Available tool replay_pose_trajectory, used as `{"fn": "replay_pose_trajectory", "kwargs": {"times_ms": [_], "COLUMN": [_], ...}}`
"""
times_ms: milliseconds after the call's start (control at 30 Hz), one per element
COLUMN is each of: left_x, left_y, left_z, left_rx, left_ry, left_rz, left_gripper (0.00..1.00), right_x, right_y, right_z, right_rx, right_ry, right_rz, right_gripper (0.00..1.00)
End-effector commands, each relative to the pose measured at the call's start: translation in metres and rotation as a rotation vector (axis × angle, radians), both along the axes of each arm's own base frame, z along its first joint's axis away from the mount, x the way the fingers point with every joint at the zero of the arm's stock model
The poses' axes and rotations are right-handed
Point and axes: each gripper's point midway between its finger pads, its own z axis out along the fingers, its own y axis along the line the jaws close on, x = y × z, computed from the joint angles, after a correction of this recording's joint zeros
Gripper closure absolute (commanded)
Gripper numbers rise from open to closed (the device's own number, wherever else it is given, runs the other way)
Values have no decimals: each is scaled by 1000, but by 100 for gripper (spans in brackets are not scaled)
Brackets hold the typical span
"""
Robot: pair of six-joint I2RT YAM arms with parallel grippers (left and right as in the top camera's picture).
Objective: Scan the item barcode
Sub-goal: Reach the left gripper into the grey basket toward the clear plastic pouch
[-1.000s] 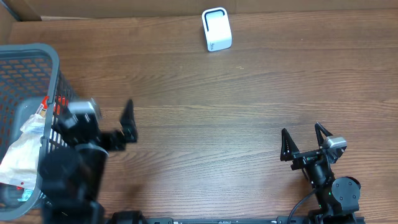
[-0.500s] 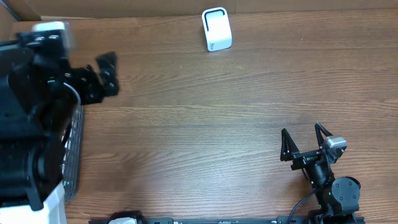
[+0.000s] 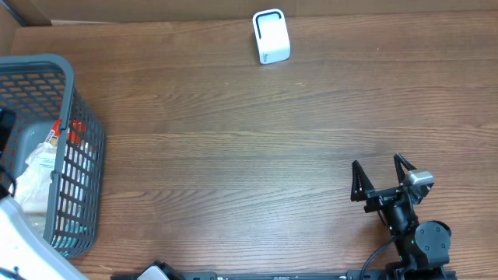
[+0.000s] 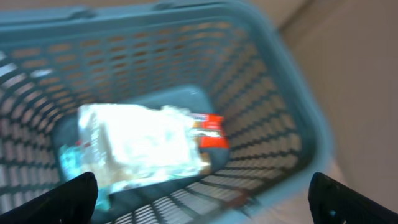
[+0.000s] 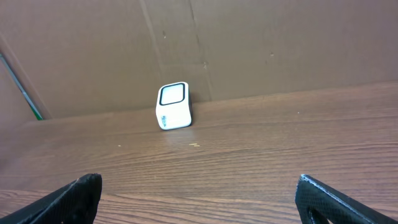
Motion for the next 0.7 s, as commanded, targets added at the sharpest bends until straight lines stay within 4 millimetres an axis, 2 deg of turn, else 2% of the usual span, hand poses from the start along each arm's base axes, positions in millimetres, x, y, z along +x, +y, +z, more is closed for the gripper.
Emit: {"fn": "replay_pose_trajectory", "kwargs": {"times_ms": [0, 200, 400, 667], "left_x": [3, 21, 36, 45], "left_y": [19, 40, 49, 59], "left_z": [-25, -81, -142, -218], "left_rx": [-83, -185, -310, -317], "left_ry": [53, 229, 351, 425], "left_rz": [50, 10, -19, -88], "left_gripper": [0, 1, 2, 2], "right_x": [0, 0, 0, 0], "right_y": [1, 1, 1, 1], "right_z": [-2, -2, -2, -2], "right_rx": [3, 3, 4, 3], "right_ry": [-4, -4, -4, -4], "right_rz": [0, 0, 0, 0], "right_gripper": [0, 0, 0, 0]}}
